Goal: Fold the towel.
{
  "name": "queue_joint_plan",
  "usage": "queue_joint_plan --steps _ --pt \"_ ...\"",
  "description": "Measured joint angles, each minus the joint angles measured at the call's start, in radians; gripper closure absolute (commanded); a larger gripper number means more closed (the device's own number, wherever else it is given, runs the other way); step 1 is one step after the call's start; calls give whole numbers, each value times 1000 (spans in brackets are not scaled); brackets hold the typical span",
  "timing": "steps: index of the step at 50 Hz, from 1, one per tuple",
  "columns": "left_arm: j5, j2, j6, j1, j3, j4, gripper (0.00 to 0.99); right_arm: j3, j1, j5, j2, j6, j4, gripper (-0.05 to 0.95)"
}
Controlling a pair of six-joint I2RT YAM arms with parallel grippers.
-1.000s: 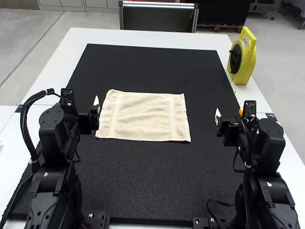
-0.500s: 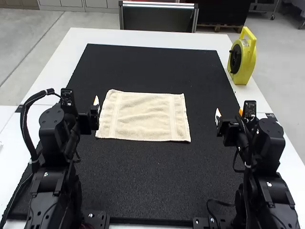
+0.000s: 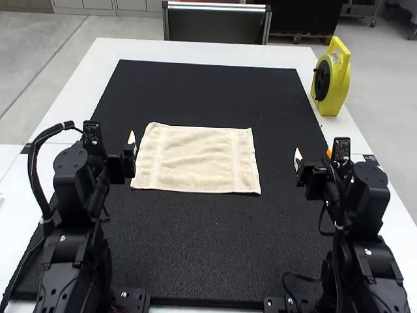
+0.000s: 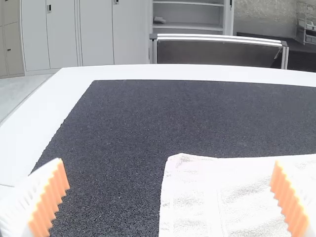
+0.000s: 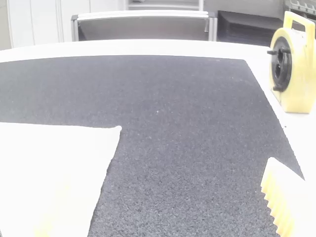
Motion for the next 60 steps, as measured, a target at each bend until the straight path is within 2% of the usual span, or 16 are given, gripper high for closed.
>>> queue_joint_plan --steps 18,26,36,50,60 --pt "2 0 100 0 0 2 43 0 0 0 0 -98 0 -8" --pt "5 0 172 -1 0 70 64 -3 0 4 0 -122 41 -5" --pt "8 0 174 -2 0 82 38 -4 -7 11 0 -180 35 -5" --pt "8 0 179 -2 0 56 39 -4 -104 11 0 -176 37 -5" --pt "8 0 160 -2 0 13 38 -4 -134 11 0 -161 24 -7"
